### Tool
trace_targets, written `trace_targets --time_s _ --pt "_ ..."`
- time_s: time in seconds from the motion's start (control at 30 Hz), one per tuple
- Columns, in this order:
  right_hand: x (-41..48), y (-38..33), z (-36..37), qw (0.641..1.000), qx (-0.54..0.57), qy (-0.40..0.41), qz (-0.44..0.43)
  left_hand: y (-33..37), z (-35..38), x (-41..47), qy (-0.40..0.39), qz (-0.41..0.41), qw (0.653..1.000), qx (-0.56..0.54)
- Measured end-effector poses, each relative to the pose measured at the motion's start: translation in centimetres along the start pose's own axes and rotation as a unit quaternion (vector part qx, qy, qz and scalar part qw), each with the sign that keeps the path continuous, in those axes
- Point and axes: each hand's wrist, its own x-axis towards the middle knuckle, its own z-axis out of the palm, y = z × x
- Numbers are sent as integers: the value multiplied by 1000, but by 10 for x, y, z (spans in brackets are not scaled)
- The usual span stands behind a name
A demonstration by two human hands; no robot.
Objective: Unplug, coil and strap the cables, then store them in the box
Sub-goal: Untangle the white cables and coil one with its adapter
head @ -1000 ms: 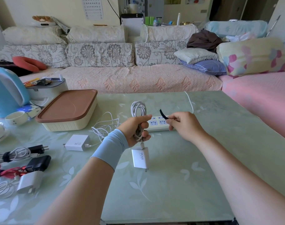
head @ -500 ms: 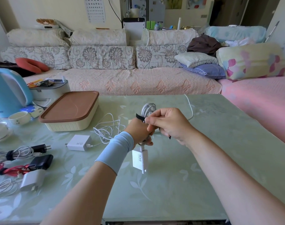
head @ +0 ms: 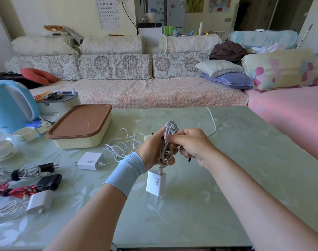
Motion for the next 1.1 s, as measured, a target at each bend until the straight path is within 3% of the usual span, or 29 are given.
trace_targets --time_s 0.17,0.27,0.43,0.67,0.83,0.93,1.0,1.1 --pt "3 5 1 999 31 -28 2 -3 4 3 192 17 979 71" --pt "3 6 -6 999 2 -45 6 0 0 6 231 15 971 58" --pt "1 12 -20 994 -49 -92 30 8 -5 -5 148 16 989 -4" --pt "10 20 -25 980 -163 -107 -44 7 -8 -17 58 43 995 69" --pt "16 29 -21 954 -254 -92 -127 9 -5 -19 56 40 993 99" --pt "15 28 -23 929 -314 -44 -191 12 -2 -23 78 50 985 146" --pt "13 25 -24 929 -319 -65 -179 13 -1 -27 80 65 973 205" --pt "9 22 -25 957 -241 -117 -111 14 -4 -32 77 75 947 304"
